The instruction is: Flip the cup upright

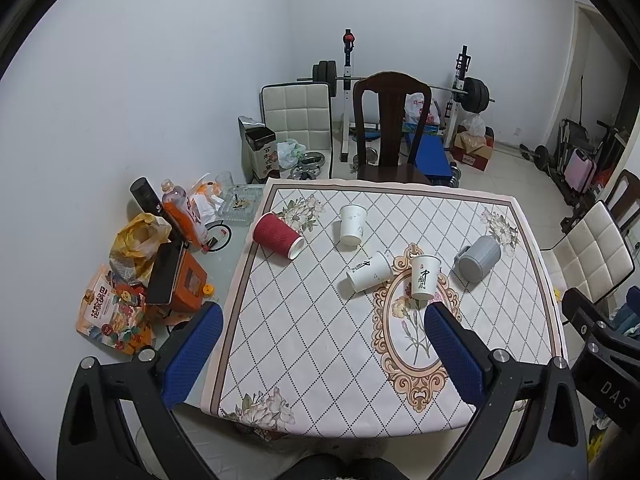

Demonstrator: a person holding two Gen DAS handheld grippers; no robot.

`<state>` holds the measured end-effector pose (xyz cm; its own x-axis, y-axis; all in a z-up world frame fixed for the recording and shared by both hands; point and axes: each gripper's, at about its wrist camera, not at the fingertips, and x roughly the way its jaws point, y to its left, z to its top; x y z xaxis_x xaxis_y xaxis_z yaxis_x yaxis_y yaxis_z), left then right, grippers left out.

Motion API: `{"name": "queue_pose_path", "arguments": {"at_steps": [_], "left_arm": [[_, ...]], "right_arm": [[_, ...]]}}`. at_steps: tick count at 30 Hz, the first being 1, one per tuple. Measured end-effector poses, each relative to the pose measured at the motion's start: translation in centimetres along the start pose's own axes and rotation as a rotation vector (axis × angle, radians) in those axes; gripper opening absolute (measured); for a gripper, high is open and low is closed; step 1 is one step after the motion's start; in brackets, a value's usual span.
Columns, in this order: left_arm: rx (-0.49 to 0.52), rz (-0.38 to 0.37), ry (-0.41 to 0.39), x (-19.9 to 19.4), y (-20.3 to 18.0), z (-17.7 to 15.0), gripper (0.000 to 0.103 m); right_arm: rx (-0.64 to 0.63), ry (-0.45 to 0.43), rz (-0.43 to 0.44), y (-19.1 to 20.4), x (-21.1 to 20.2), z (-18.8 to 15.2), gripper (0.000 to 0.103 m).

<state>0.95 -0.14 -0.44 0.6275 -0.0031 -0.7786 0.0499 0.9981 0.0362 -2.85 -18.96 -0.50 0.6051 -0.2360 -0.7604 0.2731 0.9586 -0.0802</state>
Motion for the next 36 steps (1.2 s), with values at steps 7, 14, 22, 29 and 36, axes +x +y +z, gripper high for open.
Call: {"name": "queue_pose_path", "arguments": {"at_steps": [7,14,22,29,36], "left_arm": [[-0.001,0.0,0.002,0.3,0.0,0.2,0.103],[-0.002,0.001,0.003,0.2,-0.1,0.2,0.103],[-0.001,0.001,0.003,0.4,-0.1,0.2,0.103],[0.001,-0.001,0.005,0.3,-0.1,0.2,0.103],[0.001,0.001,0.006,0.4,-0.1,0.4,0.103]], "right_arm": [[0.0,0.003,0.0,-0.1,0.0,0.0,0.103],[-0.003,0.007,0.003,0.1,0.5,0.2,0.103],[-0.004,0.006,0.002,0.4,1.0,0.4,0.103],[-0.004,0.007,0.003,0.6,1.3,0.6,0.103],[-0.003,0.011,0.002,0.5,1.2,0.6,0.103]]}}
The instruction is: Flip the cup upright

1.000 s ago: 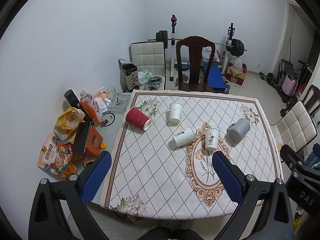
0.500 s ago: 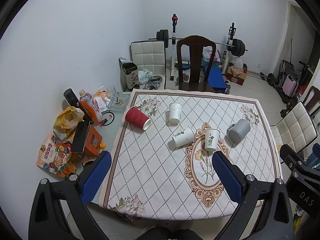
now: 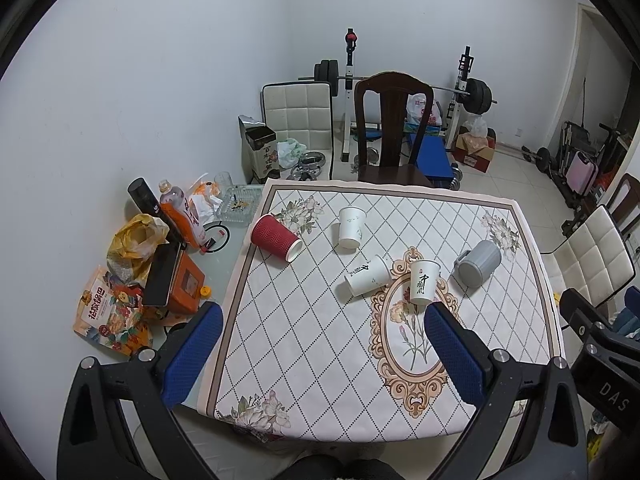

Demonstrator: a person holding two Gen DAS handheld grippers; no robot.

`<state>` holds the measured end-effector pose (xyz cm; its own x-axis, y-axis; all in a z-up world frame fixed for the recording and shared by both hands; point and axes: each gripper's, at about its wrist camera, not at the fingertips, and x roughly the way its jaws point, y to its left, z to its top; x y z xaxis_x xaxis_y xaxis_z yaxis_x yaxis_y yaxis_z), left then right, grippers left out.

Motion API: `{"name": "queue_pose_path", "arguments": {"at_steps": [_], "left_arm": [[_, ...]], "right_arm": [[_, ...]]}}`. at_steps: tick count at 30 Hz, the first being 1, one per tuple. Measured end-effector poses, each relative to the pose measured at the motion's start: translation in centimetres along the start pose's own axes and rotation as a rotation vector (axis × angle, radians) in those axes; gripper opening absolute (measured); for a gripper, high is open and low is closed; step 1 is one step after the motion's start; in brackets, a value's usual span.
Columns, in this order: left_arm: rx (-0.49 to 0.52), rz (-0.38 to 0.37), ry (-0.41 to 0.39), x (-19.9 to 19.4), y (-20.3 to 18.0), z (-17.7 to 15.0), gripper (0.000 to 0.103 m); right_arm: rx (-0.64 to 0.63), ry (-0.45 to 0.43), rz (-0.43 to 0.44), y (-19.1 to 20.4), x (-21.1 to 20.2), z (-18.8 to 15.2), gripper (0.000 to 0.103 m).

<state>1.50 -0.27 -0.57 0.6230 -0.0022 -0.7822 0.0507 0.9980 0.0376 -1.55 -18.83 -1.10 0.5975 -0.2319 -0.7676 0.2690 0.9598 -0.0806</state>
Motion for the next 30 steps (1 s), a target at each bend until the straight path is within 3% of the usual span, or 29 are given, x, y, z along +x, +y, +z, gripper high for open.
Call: {"name": "queue_pose_path", "arguments": {"at_steps": [21,30], "left_arm": [[-0.005,0.005,0.003,0.6,-0.2,0.8,0.103],[-0.023,0.044,0.028,2.1,-0.3,0.5,0.103]], "right_arm": [[-0.001,0.002,0.001,-0.1,0.0,0.2,0.103],[0.002,0.022,0.015,0.3,2.7,0.3,0.103]]}}
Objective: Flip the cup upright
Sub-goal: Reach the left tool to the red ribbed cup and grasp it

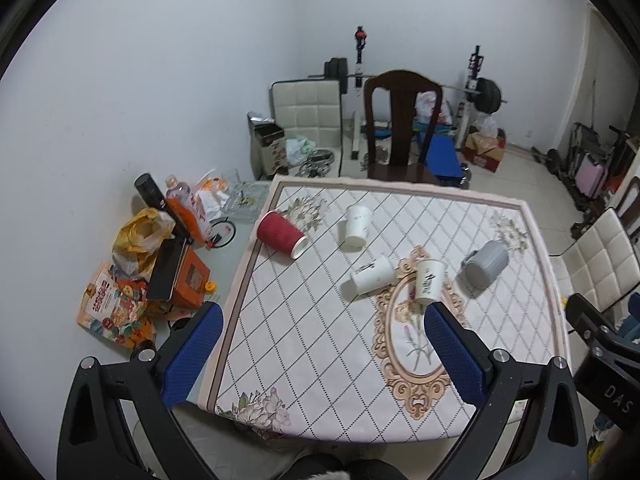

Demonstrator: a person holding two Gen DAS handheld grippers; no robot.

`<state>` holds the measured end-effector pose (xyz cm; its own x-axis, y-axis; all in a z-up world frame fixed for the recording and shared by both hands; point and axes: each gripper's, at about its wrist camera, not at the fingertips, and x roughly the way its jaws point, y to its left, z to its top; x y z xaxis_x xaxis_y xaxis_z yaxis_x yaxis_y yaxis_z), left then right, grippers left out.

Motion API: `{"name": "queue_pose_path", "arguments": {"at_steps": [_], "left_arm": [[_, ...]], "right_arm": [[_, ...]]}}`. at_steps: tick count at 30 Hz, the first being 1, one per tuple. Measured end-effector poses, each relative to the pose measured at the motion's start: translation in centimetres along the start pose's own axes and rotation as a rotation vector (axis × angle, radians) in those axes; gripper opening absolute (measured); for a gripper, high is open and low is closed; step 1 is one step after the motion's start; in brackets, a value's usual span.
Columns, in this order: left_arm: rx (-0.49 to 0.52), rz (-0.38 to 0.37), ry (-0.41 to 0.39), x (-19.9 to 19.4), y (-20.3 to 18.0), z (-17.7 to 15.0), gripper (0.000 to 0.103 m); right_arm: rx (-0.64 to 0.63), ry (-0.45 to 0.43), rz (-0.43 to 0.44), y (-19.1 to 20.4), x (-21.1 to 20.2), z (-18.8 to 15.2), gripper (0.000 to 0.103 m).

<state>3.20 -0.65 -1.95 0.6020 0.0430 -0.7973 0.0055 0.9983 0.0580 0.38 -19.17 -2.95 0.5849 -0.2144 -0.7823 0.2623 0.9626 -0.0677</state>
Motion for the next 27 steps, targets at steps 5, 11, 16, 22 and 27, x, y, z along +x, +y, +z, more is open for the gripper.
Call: {"name": "queue_pose_path", "arguments": {"at_steps": [5,11,16,22,27], "left_arm": [[-0.036,0.057,0.121,5.1,0.2,-2.2,0.103],[-0.062,0.151,0.254,10.3,1.3,-6.0,0.103],[-0.077,0.192,0.346,14.7,2.9,-7.5,0.103],[-0.104,0.165,0.446,20.8,4.6,-6.8,0.103],[-0.131,0.133,0.489,25.9,6.2,-4.2,0.103]], "right_arm": [[-0.01,0.102,0.018,0.4,4.9,-2.0,0.103],[-0.063,0.262,0.049,1.7,12.5,-5.9,0.103],[-0.109,0.391,0.057,4.6,18.8,-9.0,0.103],[-0.149,0.488,0.038,8.5,24.9,-10.2,0.103],[-0.154,0.547,-0.003,11.1,29.2,-8.8,0.103]]}}
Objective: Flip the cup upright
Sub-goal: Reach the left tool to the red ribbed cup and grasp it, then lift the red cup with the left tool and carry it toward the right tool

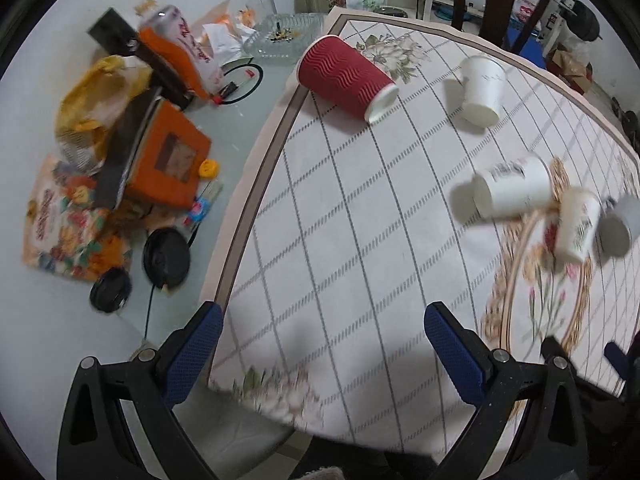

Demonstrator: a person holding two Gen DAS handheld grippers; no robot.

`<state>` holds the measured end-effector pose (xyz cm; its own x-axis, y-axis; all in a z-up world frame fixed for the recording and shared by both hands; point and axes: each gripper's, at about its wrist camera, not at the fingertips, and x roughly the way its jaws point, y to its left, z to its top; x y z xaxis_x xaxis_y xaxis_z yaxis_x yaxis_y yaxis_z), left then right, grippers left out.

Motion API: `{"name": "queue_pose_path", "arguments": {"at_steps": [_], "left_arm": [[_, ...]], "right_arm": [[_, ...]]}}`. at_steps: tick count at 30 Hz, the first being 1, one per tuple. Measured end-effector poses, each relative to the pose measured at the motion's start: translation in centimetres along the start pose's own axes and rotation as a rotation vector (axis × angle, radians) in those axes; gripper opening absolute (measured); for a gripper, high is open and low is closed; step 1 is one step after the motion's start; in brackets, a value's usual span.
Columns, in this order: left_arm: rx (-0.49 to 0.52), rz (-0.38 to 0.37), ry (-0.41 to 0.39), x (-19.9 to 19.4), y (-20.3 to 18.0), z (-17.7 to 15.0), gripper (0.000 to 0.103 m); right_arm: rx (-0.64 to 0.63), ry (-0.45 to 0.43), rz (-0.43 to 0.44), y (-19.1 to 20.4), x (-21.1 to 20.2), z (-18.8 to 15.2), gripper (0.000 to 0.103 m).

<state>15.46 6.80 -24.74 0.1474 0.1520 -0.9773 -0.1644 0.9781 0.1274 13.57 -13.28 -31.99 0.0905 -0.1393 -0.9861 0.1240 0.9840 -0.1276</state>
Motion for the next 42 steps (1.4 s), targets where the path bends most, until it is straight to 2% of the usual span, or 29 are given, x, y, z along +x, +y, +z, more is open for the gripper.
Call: {"name": "queue_pose_path", "arguments": {"at_steps": [5,10,18,21,24,25,27,29,37,42], "left_arm": [[-0.035,-0.035,0.009,2.8,0.9,6.8,0.103],[-0.109,-0.108,0.024,5.6,1.5,13.3,0.102],[-0.248,-0.235,0.115,11.3,2.0,20.0,0.102],[-0.274,-0.263,0.15,13.3,1.6,21.3,0.1],[-0.296,-0.301,0.189,15.1,1.2,21.9,0.089],[-0.3,-0.305,0.196,15.4,1.2,22.0,0.081],[-0.287,-0.306,0.206,15.8,0.8,22.1,0.075],[-0.259,-0.292,0.176,15.4,0.4,22.3,0.074],[-0.029,-0.132,0.034,11.0,-1.7,21.5,0.074],[0.057,-0.099,-0.028,6.4,-2.2,19.5,0.074]], "right_arm": [[0.023,0.036,-0.036,1.6,1.6,4.1,0.103],[0.076,0.031,-0.07,2.2,2.5,8.5,0.103],[0.17,0.025,-0.103,1.8,3.4,14.0,0.103],[0.192,0.016,-0.12,1.4,3.8,15.5,0.103],[0.209,0.011,-0.135,1.1,4.1,16.3,0.103],[0.213,0.009,-0.14,0.9,4.2,16.6,0.103],[0.22,0.009,-0.145,0.7,4.3,17.0,0.103],[0.224,0.006,-0.148,0.5,4.3,17.2,0.103],[0.234,-0.018,-0.149,-0.3,3.0,16.3,0.103],[0.236,-0.041,-0.143,-1.3,1.4,14.9,0.103]]}}
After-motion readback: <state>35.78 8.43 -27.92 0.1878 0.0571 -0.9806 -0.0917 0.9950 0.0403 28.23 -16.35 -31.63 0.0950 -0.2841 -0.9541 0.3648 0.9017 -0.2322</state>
